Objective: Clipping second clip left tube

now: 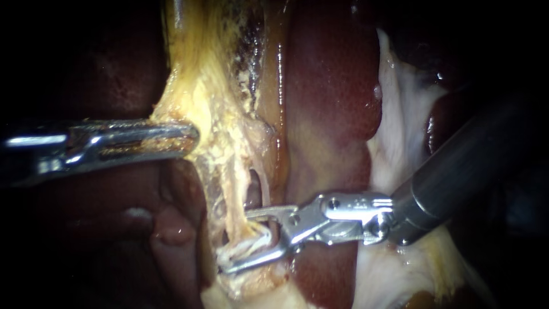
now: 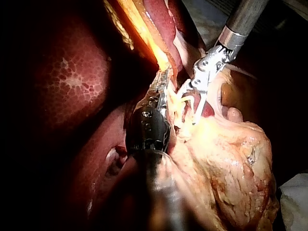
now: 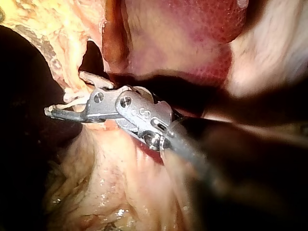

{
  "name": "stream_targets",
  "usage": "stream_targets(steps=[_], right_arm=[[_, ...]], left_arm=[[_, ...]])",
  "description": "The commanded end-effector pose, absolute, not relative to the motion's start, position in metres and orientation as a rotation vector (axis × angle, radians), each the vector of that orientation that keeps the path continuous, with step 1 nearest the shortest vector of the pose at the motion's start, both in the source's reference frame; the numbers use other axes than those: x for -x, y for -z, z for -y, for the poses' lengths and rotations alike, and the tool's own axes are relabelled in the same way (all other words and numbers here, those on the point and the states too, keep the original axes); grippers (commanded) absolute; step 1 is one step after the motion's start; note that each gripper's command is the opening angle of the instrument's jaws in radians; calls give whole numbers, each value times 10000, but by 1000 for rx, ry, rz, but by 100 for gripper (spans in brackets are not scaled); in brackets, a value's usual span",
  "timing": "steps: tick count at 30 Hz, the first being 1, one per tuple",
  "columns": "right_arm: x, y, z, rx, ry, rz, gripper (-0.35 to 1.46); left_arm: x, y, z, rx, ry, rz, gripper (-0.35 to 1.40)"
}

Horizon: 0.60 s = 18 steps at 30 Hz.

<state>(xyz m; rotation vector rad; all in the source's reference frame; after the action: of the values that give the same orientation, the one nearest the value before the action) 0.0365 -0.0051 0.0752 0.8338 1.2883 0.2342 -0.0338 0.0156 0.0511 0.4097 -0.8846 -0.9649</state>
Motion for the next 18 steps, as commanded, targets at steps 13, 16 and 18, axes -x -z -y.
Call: stream_targets(steps=[13, 16, 18], right_arm=[[-369, -758, 59, -846, -218, -1286, 21], [-365, -756, 57, -851, -246, -1271, -35], [-364, -755, 54, -830, -259, -1253, -35]], left_arm=[[340, -513, -154, -407, 966, 884, -35], [340, -513, -154, -407, 966, 884, -35], [340, -513, -154, -407, 966, 884, -35]])
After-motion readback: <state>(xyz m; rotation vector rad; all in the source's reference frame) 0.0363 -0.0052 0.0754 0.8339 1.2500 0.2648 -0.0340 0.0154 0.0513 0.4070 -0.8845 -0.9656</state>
